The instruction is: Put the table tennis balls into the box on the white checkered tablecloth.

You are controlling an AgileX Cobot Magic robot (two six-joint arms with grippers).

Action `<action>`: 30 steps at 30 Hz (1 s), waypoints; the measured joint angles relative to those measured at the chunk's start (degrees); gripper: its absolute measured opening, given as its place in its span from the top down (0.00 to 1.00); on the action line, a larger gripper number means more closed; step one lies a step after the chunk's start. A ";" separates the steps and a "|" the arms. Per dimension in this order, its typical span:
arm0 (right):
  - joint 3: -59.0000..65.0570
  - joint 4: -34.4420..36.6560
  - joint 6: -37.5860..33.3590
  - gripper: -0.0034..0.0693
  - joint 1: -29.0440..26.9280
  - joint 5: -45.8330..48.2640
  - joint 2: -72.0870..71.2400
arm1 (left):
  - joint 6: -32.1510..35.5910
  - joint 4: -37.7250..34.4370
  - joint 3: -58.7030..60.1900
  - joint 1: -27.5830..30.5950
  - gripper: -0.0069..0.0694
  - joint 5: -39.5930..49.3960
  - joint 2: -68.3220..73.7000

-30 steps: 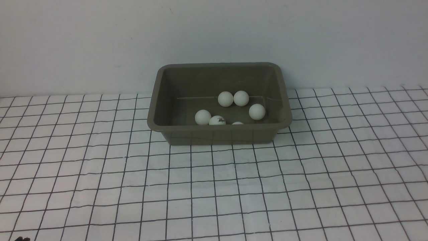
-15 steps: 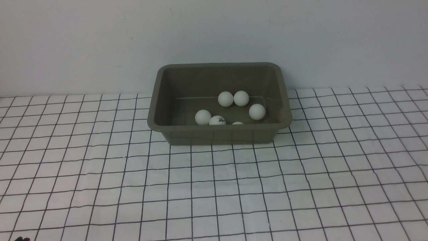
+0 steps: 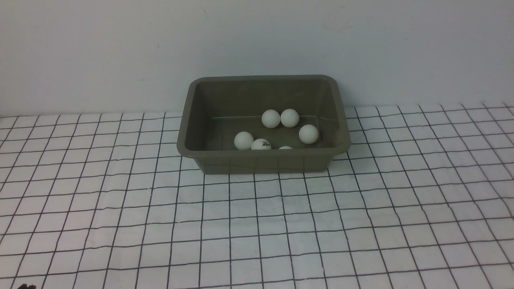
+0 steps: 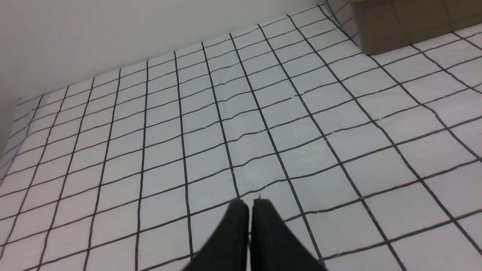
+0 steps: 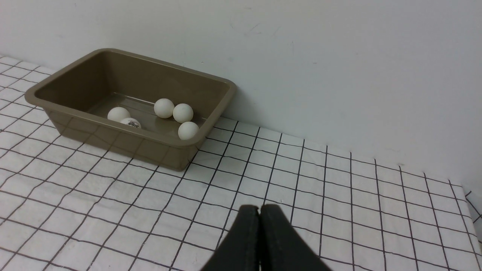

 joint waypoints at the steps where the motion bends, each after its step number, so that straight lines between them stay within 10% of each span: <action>1: 3.98 1.01 1.23 0.98 -1.92 -4.48 -0.41 | 0.00 0.00 0.00 0.00 0.91 0.00 0.00; 13: 32.45 2.88 3.72 0.98 -3.82 -24.87 -12.46 | 0.00 0.00 0.00 0.00 0.91 0.00 0.00; 30: 35.11 2.66 3.31 0.98 -1.18 -21.47 -12.82 | 0.00 0.00 0.00 0.00 0.91 0.01 0.00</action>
